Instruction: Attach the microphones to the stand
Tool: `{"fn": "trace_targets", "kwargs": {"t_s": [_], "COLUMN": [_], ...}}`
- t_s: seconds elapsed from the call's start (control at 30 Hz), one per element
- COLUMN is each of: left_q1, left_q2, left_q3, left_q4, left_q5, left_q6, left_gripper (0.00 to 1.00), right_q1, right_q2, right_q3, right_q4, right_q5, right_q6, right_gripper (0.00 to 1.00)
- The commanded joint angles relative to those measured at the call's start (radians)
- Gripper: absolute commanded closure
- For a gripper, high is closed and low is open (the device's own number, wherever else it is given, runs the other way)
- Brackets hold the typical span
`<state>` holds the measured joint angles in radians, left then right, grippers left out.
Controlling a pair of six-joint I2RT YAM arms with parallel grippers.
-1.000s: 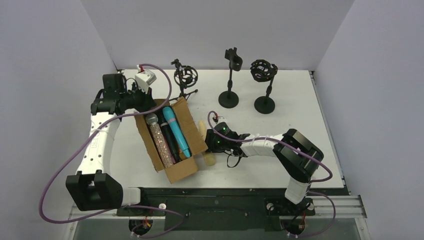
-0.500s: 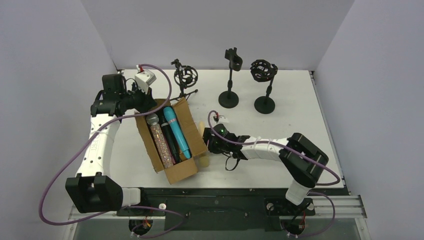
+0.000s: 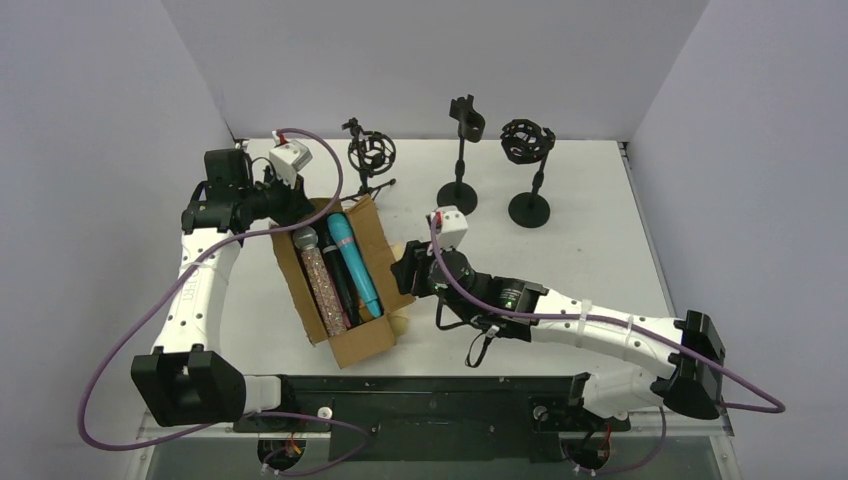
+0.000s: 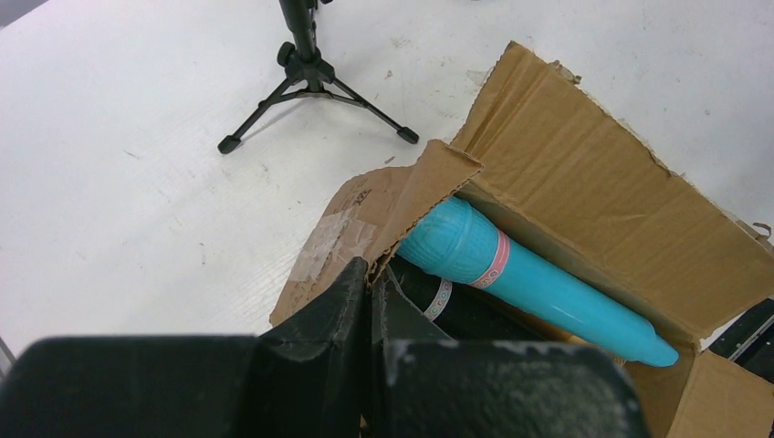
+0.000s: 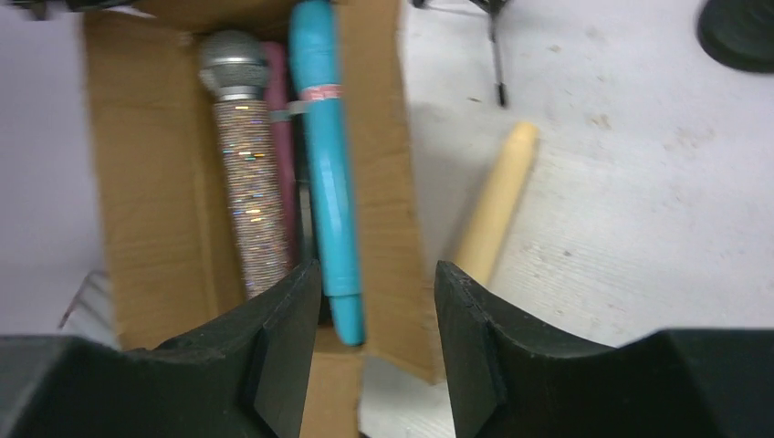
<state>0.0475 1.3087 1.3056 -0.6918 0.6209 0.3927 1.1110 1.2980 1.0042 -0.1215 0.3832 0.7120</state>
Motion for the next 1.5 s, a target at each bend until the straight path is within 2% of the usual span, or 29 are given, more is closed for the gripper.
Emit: {"fn": "trace_targets", "kwargs": {"t_s": [0.0, 0.27, 0.43, 0.63, 0.77, 0.87, 1.0, 1.2, 1.47], "left_q1": [0.002, 0.002, 0.002, -0.001, -0.003, -0.004, -0.004, -0.009, -0.012], "left_q2": [-0.026, -0.046, -0.052, -0.051, -0.057, -0.066, -0.065, -0.054, -0.061], "left_q3": [0.043, 0.037, 0.034, 0.028, 0.027, 0.022, 0.031, 0.036, 0.016], "left_q4": [0.075, 0.072, 0.065, 0.046, 0.043, 0.055, 0.063, 0.072, 0.095], "left_q5": [0.077, 0.060, 0.050, 0.048, 0.040, 0.040, 0.048, 0.055, 0.052], "left_q6": [-0.047, -0.054, -0.047, -0.033, -0.027, -0.034, -0.039, -0.060, -0.072], "left_gripper": [1.00, 1.00, 1.00, 1.00, 1.00, 1.00, 1.00, 1.00, 1.00], "right_q1": [0.089, 0.159, 0.143, 0.131, 0.149, 0.137, 0.113, 0.107, 0.093], "right_q2": [0.049, 0.339, 0.423, 0.461, 0.528, 0.552, 0.572, 0.584, 0.586], "right_q3": [0.191, 0.496, 0.565, 0.578, 0.715, 0.787, 0.776, 0.742, 0.688], "right_q4": [-0.125, -0.260, -0.272, -0.313, -0.454, -0.494, -0.453, -0.352, -0.313], "right_q5": [0.064, -0.010, -0.007, 0.008, 0.041, 0.057, 0.073, 0.059, 0.064], "right_q6": [-0.163, -0.279, -0.312, -0.256, -0.300, -0.340, -0.363, -0.300, -0.294], "right_gripper": [0.55, 0.55, 0.55, 0.55, 0.55, 0.53, 0.53, 0.53, 0.53]}}
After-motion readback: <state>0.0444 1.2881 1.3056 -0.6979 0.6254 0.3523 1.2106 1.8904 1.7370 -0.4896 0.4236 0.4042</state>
